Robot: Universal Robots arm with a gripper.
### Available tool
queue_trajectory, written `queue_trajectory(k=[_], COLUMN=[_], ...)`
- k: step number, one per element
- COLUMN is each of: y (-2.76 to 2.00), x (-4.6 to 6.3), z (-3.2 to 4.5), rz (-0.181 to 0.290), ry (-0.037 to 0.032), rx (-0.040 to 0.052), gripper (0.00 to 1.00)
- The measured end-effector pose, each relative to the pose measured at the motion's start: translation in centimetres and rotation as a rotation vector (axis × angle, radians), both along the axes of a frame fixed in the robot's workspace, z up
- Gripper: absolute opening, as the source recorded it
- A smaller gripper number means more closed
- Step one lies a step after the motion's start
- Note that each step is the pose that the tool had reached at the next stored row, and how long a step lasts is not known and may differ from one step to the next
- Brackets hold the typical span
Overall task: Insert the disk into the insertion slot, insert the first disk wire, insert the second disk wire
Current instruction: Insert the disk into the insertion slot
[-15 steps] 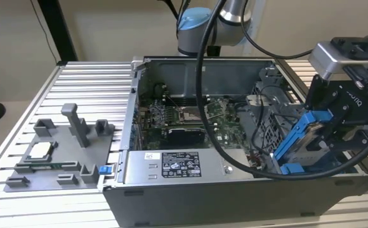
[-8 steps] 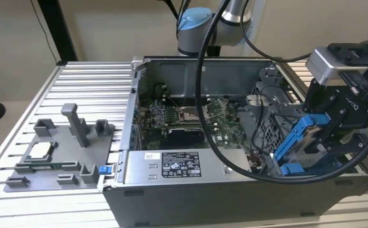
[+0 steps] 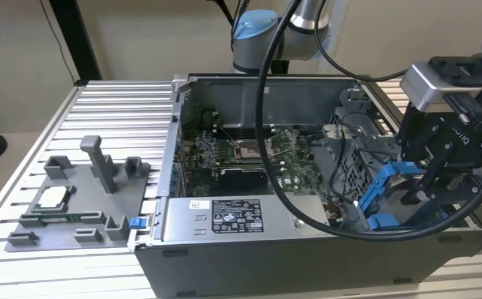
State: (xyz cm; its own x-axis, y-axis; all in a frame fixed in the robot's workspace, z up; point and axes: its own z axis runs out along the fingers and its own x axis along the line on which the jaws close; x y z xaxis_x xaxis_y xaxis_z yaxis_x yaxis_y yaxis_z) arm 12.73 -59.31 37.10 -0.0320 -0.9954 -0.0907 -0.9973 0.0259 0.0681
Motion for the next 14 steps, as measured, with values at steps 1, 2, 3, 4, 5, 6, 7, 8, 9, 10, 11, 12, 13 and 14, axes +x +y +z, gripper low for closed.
queue_trajectory(k=[1,2,3,4,5,6,7,8,9,10,11,12,13,14], y=[0.00,0.00,0.00,0.00,0.00,0.00,0.00,0.00,0.00,0.00,0.00,0.00,0.00,0.01], x=[0.0,0.0,0.0,0.0,0.0,0.0,0.0,0.0,0.0,0.0,0.0,0.0,0.0,0.0], z=[-0.01,-0.01,-0.02,-0.02,-0.02,-0.03,-0.03,0.01,0.13,0.39,0.74,1.14,1.47,1.70], rz=[0.000,0.000,0.000,0.000,0.000,0.000,0.000,0.000,0.000,0.000,0.000,0.000,0.000,0.000], ry=[0.0000,0.0000,0.0000,0.0000,0.0000,0.0000,0.0000,0.0002,0.0005,0.0009,0.0012,0.0015,0.0017,0.0017], rx=[0.0000,0.0000,0.0001,0.0000,0.0001,0.0001,0.0000,0.0000,0.0002,0.0002,0.0003,0.0000,0.0002,0.0001], gripper=[1.00,1.00,1.00,1.00,1.00,1.00,1.00,1.00,1.00,1.00,1.00,1.00,1.00,1.00])
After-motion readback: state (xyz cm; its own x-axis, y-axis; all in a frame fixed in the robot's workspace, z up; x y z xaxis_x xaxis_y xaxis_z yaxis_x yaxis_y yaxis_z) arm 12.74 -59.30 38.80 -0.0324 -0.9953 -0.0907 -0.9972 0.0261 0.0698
